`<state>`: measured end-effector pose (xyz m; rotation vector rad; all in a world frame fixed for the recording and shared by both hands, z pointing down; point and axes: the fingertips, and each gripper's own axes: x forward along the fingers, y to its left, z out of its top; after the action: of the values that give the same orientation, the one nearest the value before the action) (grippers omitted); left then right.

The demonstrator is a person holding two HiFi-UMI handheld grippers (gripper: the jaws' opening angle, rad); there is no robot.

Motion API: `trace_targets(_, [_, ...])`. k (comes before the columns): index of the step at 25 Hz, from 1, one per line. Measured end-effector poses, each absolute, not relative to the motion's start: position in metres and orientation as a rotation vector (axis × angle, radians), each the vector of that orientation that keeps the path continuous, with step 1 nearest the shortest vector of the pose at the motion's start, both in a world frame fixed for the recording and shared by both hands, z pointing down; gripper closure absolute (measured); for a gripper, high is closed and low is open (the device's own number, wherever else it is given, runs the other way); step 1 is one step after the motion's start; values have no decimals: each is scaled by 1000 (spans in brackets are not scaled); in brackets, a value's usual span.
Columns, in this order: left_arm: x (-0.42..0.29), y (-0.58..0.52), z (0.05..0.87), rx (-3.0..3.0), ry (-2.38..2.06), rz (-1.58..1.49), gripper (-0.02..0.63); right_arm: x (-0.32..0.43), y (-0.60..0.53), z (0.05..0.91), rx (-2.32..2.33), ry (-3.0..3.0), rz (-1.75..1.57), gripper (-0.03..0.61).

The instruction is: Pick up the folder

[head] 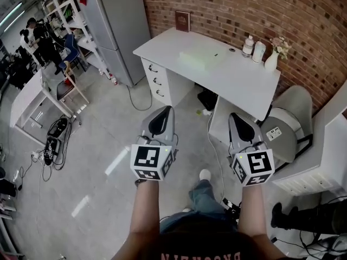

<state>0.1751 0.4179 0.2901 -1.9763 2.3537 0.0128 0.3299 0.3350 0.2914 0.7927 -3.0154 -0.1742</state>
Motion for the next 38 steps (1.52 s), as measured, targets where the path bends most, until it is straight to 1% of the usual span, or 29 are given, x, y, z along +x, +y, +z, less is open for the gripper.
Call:
trace_targets(4, [153, 369, 297, -2014, 2328, 95, 617, 303, 286, 296, 786, -3030, -186, 578])
trace_targets(11, [98, 271, 300, -2012, 2391, 148, 617, 254, 181, 292, 796, -3047, -136, 577])
trace_targets(17, [56, 201, 299, -2027, 2440, 243, 617, 214, 107, 294, 753, -3020, -178, 577])
trace_targets(29, [4, 128, 314, -2021, 2468, 137, 616, 150, 47, 309, 624, -2986, -223, 578])
trace_targets(33, [-22, 100, 321, -2072, 2434, 125, 615, 126, 28, 319, 648, -2946, -258, 578])
trace_targets(38, [-69, 58, 324, -2150, 2357, 69, 616, 85, -7, 321, 764, -2970, -138, 577])
